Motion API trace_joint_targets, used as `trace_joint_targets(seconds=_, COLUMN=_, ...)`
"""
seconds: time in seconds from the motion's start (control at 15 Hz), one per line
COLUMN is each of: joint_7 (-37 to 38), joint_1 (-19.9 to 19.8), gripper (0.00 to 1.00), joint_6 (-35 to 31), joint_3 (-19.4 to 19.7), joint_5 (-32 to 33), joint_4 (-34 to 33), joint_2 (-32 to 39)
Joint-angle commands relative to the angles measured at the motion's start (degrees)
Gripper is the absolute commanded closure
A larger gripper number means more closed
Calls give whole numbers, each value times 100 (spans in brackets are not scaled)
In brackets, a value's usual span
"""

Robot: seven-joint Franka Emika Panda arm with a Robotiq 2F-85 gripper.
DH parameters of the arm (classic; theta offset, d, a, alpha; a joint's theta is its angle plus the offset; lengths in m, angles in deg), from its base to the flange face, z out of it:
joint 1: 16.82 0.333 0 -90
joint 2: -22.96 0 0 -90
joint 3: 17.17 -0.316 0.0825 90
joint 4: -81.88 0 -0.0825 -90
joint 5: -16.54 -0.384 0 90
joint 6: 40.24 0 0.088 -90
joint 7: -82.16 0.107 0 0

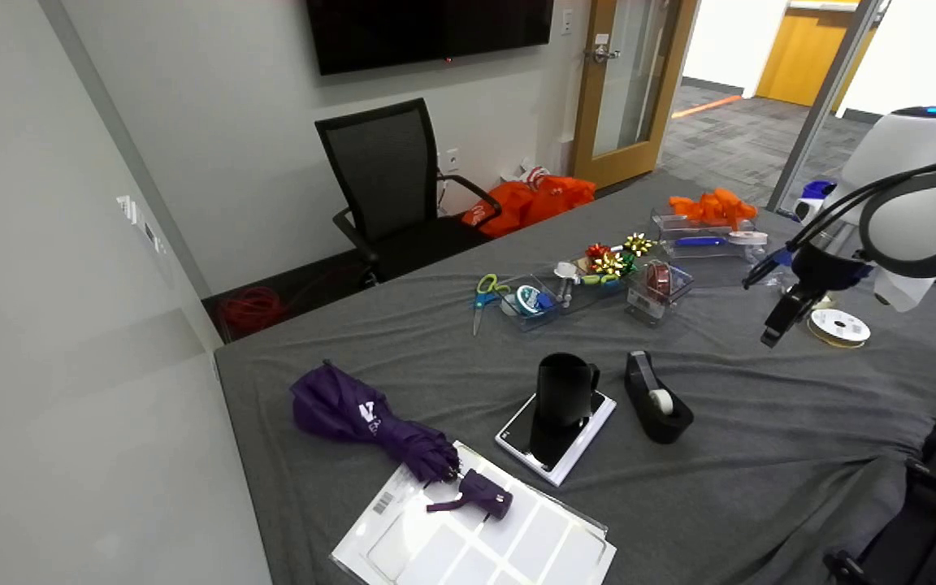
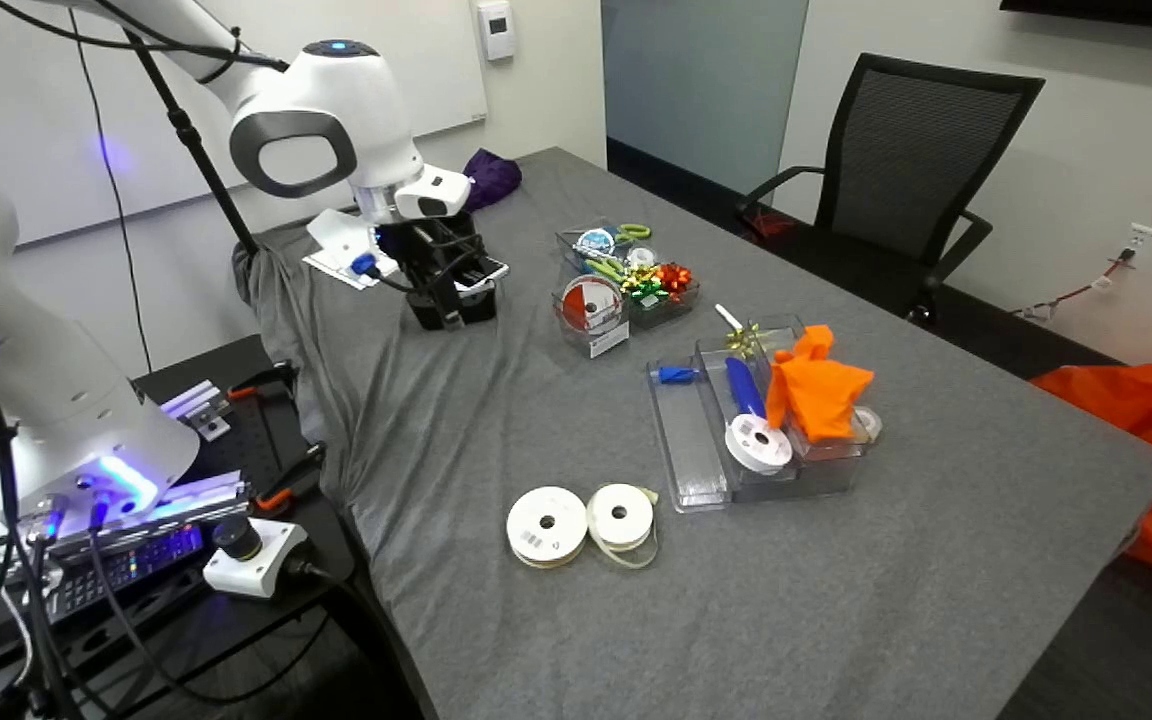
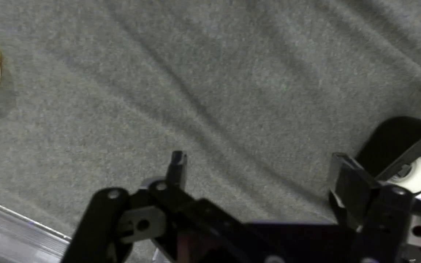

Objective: Move the tape dispenser to the left

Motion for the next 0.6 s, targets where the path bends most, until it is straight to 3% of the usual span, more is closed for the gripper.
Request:
trace_joint_targets(seconds=0.0, joint_7=65, joint_1=26, gripper=0, joint_6=16, joint_3=67, joint_5=73, joint_4=-10, joint_2=-11)
trace_joint_targets(seconds=0.53, joint_7=64, joint_1=57, gripper=0, joint_6=17, joint_3=57, joint_5=61, joint_4=-10, joint_2=-2)
